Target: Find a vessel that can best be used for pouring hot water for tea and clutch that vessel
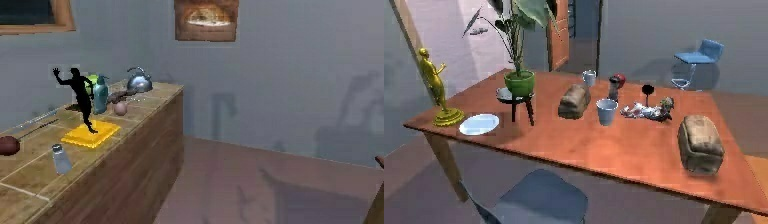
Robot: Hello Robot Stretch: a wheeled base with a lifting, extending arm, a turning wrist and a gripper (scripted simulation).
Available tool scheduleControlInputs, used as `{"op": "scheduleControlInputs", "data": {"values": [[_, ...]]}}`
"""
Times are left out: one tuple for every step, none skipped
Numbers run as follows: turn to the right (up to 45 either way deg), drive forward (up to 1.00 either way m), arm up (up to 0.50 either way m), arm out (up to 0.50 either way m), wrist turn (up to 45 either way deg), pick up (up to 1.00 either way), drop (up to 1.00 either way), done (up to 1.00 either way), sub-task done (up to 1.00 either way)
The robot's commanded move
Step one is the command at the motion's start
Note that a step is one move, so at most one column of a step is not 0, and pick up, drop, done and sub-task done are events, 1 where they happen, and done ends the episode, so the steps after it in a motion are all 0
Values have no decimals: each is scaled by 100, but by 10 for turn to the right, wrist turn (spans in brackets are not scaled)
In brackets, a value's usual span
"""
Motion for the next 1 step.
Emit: {"op": "scheduleControlInputs", "data": {"values": [[0,75,0,0,0,0,0,0,0]]}}
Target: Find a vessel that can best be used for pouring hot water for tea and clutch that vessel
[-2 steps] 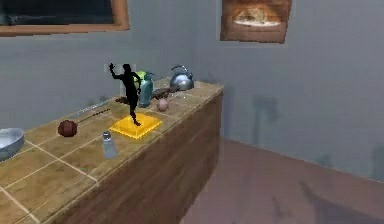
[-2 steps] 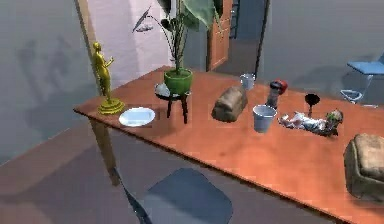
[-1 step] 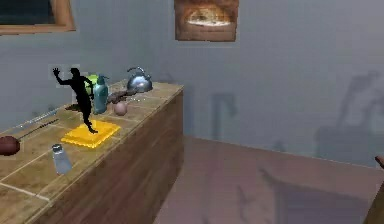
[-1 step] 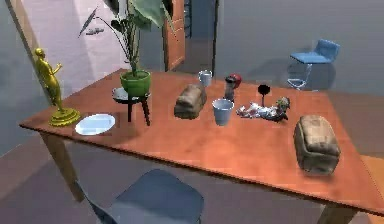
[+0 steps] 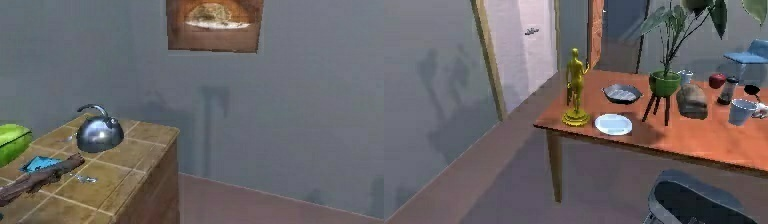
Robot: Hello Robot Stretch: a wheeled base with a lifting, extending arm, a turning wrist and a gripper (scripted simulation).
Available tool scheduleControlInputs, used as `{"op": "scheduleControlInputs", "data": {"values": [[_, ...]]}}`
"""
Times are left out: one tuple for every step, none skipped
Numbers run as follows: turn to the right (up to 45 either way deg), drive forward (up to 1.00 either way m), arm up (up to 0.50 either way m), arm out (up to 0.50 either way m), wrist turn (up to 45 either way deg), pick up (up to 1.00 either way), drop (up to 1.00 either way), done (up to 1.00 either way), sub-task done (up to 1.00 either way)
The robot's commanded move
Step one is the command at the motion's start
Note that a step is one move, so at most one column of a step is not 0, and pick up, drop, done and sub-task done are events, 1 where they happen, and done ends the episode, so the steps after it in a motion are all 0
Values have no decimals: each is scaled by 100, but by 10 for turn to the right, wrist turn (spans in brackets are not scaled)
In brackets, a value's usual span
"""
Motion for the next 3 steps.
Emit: {"op": "scheduleControlInputs", "data": {"values": [[-450,0,0,0,0,0,0,0,0],[-450,0,0,0,0,0,0,0,0],[-240,0,0,0,0,0,0,0,0]]}}
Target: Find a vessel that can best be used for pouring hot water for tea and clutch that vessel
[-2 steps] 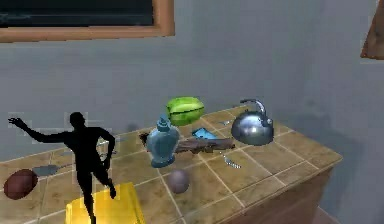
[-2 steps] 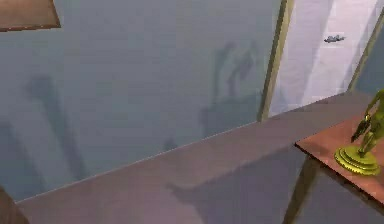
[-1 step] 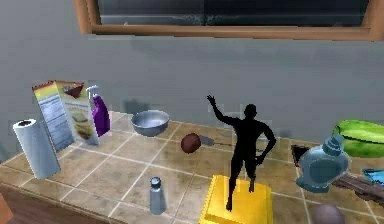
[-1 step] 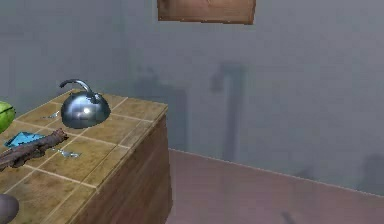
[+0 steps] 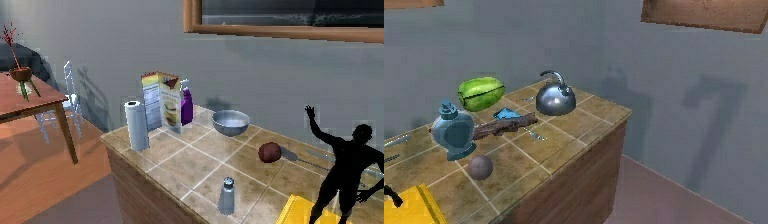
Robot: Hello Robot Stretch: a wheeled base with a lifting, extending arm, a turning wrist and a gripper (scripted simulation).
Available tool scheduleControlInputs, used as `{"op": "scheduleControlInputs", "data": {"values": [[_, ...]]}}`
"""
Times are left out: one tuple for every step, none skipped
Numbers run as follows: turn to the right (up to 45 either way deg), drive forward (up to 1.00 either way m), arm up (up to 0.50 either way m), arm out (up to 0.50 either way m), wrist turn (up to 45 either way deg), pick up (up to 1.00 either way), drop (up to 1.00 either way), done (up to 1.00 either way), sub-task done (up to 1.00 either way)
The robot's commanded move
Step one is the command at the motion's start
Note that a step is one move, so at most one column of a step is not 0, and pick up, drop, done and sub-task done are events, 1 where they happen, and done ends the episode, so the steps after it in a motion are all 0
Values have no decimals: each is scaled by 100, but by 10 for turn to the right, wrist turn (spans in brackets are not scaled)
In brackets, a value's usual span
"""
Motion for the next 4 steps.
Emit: {"op": "scheduleControlInputs", "data": {"values": [[0,0,50,0,0,0,0,0,0],[0,0,38,0,0,0,0,0,0],[0,0,0,50,0,0,0,0,0],[0,0,0,0,450,0,0,0,0]]}}
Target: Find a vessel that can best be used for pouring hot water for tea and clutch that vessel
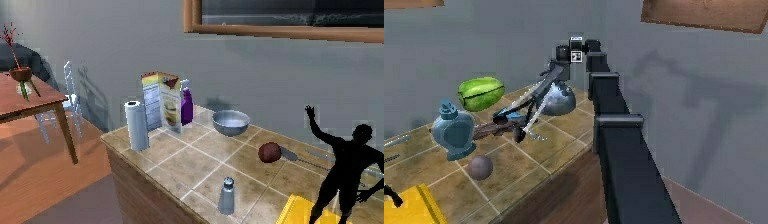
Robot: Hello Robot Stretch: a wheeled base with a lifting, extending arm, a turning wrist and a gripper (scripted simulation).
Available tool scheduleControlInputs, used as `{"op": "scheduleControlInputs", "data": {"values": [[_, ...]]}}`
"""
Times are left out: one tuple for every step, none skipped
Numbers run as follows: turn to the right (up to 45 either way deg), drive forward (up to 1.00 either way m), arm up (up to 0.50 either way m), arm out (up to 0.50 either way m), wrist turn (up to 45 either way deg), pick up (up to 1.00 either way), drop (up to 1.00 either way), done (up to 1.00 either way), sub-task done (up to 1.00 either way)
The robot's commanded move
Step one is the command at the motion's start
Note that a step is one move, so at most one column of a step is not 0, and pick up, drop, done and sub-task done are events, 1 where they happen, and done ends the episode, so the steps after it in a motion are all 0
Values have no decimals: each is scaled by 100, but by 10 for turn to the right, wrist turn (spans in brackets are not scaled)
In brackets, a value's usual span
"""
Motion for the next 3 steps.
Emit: {"op": "scheduleControlInputs", "data": {"values": [[0,0,0,0,450,0,0,0,0],[0,0,0,0,450,0,0,0,0],[0,0,0,0,240,0,0,0,0]]}}
